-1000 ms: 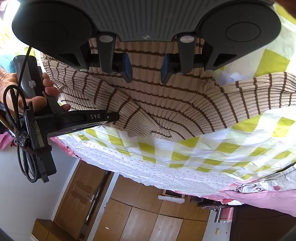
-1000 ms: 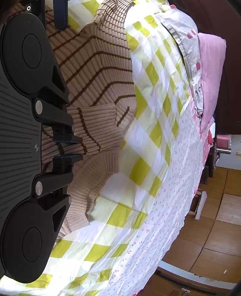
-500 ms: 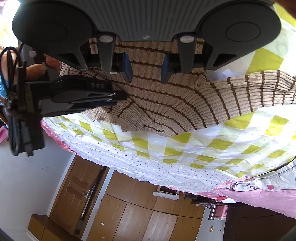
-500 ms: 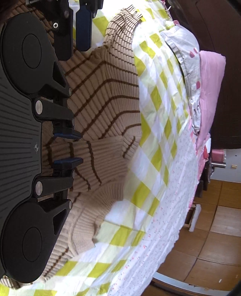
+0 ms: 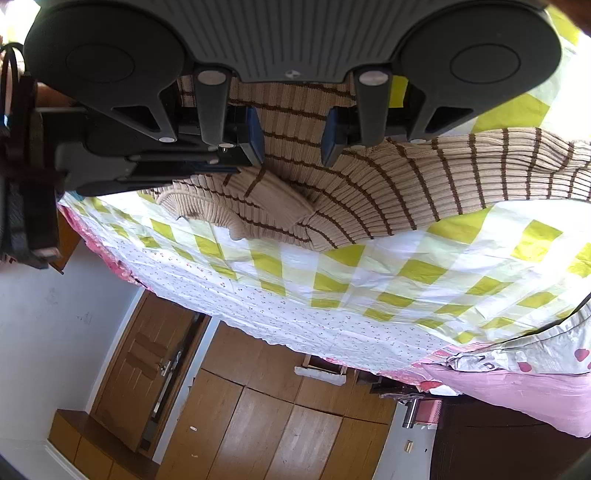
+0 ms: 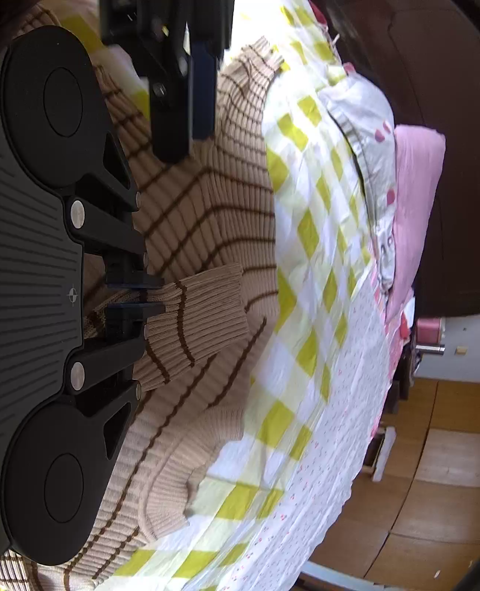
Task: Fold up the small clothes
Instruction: 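Move the left gripper over the sweater toward the other striped sleeve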
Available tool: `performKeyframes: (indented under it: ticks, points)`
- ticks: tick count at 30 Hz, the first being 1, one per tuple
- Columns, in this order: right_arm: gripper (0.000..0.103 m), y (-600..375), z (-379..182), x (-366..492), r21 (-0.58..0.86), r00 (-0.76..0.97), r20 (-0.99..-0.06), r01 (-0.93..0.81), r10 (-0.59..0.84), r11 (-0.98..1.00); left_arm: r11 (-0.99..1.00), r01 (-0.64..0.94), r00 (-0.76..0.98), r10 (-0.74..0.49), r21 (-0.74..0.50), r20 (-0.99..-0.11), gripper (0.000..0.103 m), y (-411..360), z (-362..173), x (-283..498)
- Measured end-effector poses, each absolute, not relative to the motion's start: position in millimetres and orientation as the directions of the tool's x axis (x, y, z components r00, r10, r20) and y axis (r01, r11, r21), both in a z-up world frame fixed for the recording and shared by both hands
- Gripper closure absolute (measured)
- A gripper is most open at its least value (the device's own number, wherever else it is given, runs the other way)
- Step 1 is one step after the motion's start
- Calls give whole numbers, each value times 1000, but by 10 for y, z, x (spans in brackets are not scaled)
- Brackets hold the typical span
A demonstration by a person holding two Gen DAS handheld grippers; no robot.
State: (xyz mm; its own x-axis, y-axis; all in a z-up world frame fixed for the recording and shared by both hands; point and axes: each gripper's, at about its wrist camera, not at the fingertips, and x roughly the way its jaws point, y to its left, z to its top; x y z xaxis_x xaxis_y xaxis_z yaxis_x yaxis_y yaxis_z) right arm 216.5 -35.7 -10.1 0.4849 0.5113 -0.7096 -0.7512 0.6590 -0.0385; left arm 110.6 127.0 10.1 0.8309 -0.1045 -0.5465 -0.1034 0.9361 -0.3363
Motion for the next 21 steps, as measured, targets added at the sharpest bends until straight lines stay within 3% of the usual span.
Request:
performKeyframes:
  ticks: [4,12,21]
  points:
    - [94,-273,-217,1951,-85,451,-725,-808,520,583,933,-114,829,-100,-342,-551,64,1298,75,1138]
    - [85,-736,-40,1920,45,480,-678,-728,556,684,949,-93,821,-100,-303,-563,64,1179,-18,1206]
    - [83,-1854,-51,2068,21,640,-679,-471,358,882,951,-32,814,-154,-308,-560,64,797,-42,1542]
